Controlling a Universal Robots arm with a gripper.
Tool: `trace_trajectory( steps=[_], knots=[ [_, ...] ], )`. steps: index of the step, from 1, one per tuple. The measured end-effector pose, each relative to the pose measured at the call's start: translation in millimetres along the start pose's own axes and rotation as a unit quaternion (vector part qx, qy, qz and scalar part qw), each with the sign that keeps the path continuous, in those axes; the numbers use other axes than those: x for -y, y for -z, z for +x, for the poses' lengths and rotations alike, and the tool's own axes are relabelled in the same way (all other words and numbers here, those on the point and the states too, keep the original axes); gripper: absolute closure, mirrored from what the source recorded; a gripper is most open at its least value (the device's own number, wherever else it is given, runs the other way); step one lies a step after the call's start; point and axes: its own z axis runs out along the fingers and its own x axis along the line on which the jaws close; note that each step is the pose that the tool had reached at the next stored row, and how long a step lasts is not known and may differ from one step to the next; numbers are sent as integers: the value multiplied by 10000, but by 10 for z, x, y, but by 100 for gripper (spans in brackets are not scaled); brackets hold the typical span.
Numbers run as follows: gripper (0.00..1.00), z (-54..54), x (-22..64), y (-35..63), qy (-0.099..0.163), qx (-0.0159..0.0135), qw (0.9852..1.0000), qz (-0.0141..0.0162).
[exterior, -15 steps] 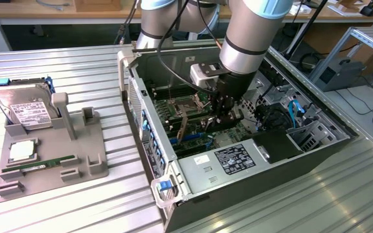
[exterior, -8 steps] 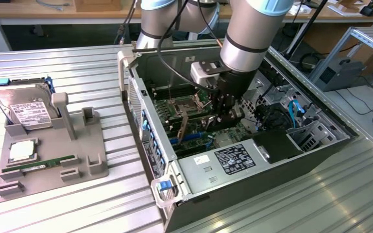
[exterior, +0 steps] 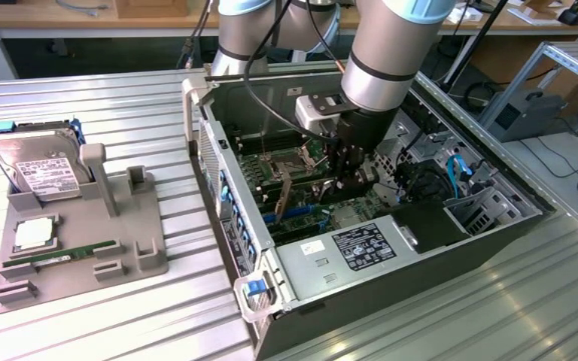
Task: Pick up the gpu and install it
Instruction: 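Insert the gpu into the slot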
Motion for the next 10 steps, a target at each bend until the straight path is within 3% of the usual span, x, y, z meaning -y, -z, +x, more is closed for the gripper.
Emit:
trace_trajectory(
  steps=[10],
  knots=[
    [73,3,-13,-27,0,0,10000,0]
  ],
)
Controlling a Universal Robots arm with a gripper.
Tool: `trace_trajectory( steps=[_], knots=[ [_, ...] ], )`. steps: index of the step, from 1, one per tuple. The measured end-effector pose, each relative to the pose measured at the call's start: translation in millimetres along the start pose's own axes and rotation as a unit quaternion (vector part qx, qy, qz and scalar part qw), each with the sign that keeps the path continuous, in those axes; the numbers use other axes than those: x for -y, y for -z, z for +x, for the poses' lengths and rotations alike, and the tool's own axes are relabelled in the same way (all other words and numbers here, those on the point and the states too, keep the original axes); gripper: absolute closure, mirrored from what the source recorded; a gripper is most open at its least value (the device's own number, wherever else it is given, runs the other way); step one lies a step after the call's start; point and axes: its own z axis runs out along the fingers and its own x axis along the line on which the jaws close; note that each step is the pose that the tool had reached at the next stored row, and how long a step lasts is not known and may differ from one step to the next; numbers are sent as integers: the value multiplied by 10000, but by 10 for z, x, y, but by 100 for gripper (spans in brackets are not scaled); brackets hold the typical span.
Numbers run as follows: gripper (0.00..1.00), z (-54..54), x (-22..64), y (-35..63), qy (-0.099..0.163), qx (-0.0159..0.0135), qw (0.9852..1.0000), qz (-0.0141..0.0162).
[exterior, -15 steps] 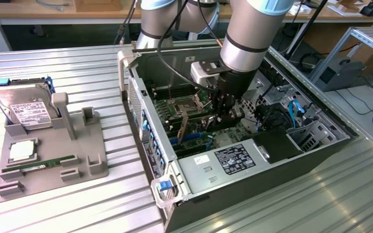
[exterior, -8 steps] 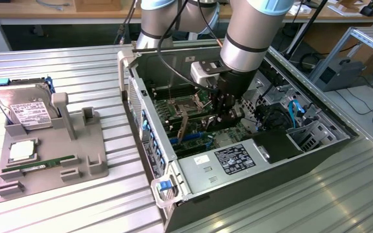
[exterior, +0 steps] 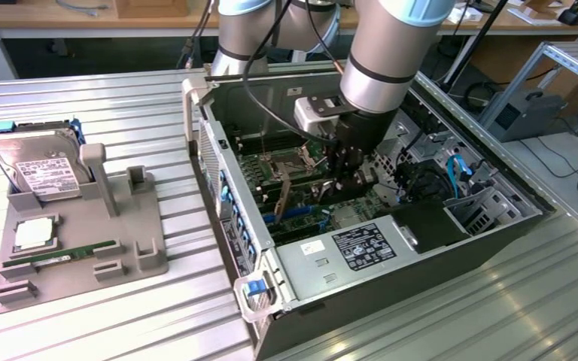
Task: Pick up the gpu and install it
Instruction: 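Insert the gpu into the slot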
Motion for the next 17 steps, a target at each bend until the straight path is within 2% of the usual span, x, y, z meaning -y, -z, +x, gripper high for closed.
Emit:
trace_trajectory(
  steps=[4,8,12,17],
  knots=[
    [73,5,-45,-35,0,-1,10000,0],
    [73,-23,-161,-41,-1,2,10000,0],
    [73,-47,-182,-39,0,0,10000,0],
    [73,-48,-254,-37,0,0,10000,0]
  ],
)
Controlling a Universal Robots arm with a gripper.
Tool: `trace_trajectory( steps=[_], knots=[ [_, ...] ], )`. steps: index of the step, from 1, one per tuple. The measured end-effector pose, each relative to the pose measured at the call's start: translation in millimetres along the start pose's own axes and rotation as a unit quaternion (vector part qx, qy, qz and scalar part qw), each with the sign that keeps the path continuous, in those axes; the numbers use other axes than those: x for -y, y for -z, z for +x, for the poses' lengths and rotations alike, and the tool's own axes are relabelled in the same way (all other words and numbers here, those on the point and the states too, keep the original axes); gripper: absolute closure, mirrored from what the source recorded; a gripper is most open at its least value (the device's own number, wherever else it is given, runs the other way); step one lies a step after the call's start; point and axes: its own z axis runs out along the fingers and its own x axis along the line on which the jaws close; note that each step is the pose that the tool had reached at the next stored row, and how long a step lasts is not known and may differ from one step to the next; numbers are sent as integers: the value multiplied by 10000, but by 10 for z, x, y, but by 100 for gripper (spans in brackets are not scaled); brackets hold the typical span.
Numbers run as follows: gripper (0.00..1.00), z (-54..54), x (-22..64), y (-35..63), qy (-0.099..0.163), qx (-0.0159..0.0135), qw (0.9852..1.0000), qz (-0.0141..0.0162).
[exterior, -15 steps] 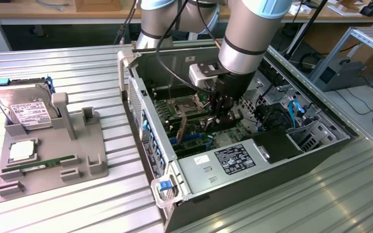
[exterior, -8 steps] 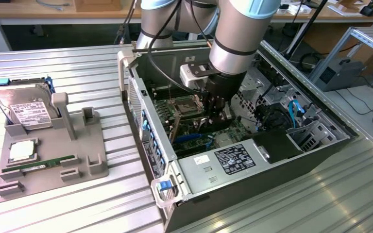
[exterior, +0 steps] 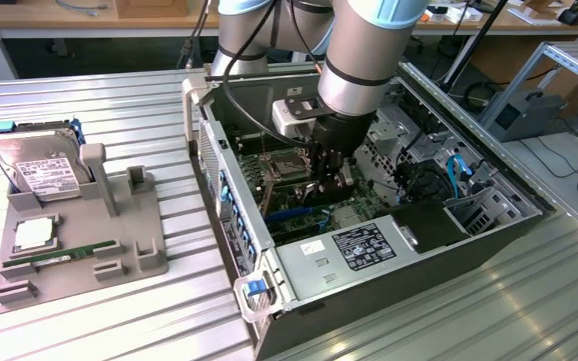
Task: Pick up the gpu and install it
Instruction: 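Insert the gpu into the slot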
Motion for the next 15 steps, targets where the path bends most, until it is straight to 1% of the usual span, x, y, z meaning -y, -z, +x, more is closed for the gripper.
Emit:
trace_trajectory(
  steps=[5,8,13,15],
  knots=[
    [73,-7,-2,-2,-1,2,10000,1],
    [73,-52,-3,-2,-1,-1,10000,0],
    [73,-49,-30,-1,-1,-2,10000,0],
    [73,-41,-69,1,-1,-1,10000,0]
  ],
)
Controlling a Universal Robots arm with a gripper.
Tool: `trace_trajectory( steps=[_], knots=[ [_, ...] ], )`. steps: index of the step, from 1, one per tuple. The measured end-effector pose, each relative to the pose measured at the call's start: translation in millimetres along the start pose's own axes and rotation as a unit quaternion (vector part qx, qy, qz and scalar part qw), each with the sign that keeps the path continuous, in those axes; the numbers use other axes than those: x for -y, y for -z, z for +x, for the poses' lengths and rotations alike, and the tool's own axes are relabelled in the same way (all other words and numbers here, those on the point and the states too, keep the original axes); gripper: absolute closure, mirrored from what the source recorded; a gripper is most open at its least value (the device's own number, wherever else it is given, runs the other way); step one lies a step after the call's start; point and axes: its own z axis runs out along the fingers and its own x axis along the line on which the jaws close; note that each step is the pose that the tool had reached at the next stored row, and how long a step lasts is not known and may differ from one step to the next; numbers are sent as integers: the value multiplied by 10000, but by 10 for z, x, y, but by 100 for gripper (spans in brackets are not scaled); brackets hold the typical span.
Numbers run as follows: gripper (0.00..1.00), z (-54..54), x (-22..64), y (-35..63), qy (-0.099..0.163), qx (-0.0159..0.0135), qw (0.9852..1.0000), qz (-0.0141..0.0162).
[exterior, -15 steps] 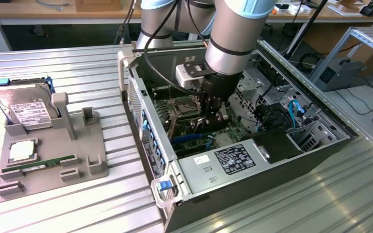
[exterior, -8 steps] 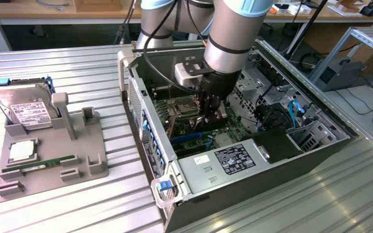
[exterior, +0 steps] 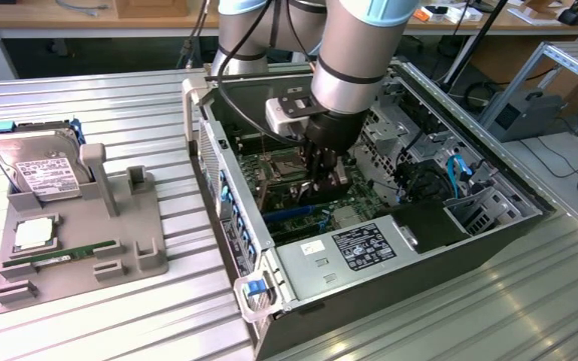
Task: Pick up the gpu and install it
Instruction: 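Insert the gpu into the slot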
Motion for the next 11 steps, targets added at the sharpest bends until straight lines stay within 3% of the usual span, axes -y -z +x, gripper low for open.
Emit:
trace_trajectory(
  steps=[11],
  knots=[
    [73,27,-231,-9,1,4,10000,1]
  ],
)
